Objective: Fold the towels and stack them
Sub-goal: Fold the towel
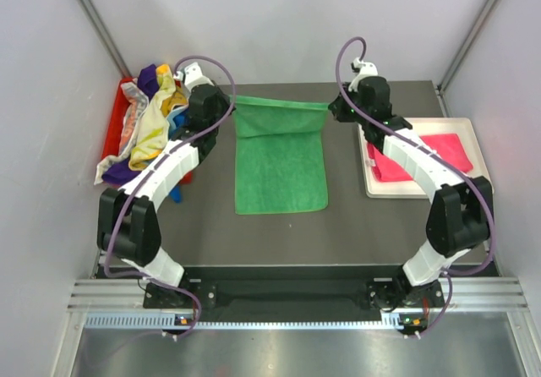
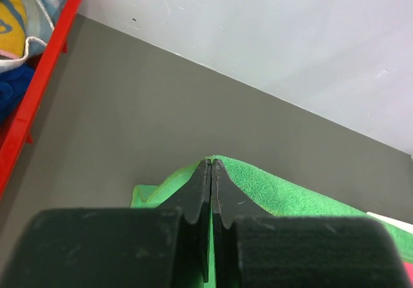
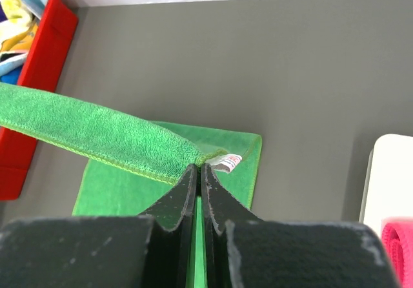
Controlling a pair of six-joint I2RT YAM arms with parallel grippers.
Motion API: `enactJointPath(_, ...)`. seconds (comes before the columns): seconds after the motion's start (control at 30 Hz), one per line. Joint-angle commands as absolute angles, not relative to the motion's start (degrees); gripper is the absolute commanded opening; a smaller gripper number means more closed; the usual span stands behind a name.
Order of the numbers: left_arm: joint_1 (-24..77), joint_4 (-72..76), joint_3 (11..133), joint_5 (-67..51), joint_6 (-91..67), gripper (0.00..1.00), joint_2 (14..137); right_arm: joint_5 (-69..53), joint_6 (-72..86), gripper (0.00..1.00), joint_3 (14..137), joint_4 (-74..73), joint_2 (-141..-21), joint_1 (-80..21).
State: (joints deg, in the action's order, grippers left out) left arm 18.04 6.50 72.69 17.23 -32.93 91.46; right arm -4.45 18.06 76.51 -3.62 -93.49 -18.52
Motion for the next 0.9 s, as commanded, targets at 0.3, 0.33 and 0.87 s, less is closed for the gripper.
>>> enactJointPath(0.3,18.63,9.05,68.12,17.31,-33.49,0.00,84.03,-3.69,19.07,0.00,71.37,0.88,-85.35,-18.46)
enactJointPath(0.33,18.63,8.97,68.03,17.31,-33.57,0.00,83.85,-3.60,19.16,0.00,71.02,0.88,-84.65,-18.46)
enactJointPath(0.87,19.34,7.30,61.36,16.88,-34.80,0.00,79.02,-3.69,20.21,0.00,62.32,1.40,-79.28,-19.77)
